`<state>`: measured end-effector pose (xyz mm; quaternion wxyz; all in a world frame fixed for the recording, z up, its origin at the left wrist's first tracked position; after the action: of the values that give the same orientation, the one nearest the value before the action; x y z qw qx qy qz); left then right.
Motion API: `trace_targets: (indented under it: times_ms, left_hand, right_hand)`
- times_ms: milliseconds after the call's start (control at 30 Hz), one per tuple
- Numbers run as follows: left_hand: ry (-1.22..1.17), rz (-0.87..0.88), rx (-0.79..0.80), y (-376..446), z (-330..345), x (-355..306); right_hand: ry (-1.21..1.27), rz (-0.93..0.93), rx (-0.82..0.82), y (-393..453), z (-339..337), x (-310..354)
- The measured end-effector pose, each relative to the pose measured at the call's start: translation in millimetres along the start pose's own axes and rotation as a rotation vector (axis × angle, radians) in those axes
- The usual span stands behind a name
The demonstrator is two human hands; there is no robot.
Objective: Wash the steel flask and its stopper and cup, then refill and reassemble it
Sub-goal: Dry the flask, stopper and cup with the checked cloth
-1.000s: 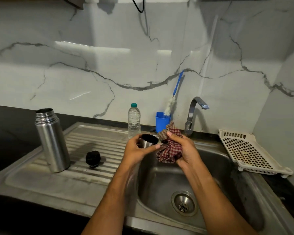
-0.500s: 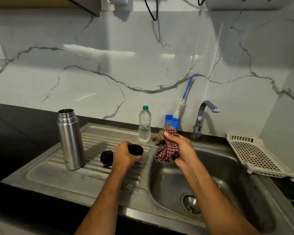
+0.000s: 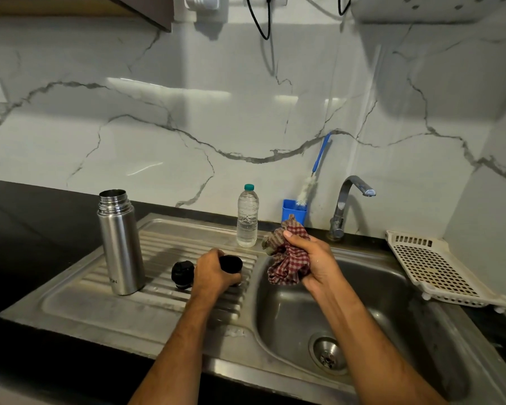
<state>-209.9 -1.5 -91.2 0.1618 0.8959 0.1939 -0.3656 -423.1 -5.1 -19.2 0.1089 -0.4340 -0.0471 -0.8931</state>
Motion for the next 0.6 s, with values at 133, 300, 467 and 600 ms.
trace_targets:
  times_ms: [133, 300, 467, 600]
  left_hand:
    - [-0.063, 0.038, -0.021, 0, -6, -6]
    - [-0.316, 0.118, -0.105, -4, -21, -43]
    - [-0.79, 0.166, 0.477, -34, -16, -99]
    - [-0.906, 0.172, 0.498, -45, 2, -122]
  right_hand:
    - [0.011, 0.003, 0.005, 2, -5, 1]
    - [0.023, -0.007, 0.032, 3, -13, 10]
    - [0.022, -0.017, 0.074, -4, -24, 27]
    - [-0.031, -0.056, 0.059, -12, -36, 45]
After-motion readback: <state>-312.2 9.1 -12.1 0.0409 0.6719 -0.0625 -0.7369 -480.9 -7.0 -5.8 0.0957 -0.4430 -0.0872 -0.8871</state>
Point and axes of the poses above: each hand's wrist, its own y-axis towards the middle knuckle, its own z-axis out of the palm, x = y × z, the point moved 1 cm from there along y, towards the middle knuckle, and after that the axes turned 3 degrees about y, right-handed, at the moved point
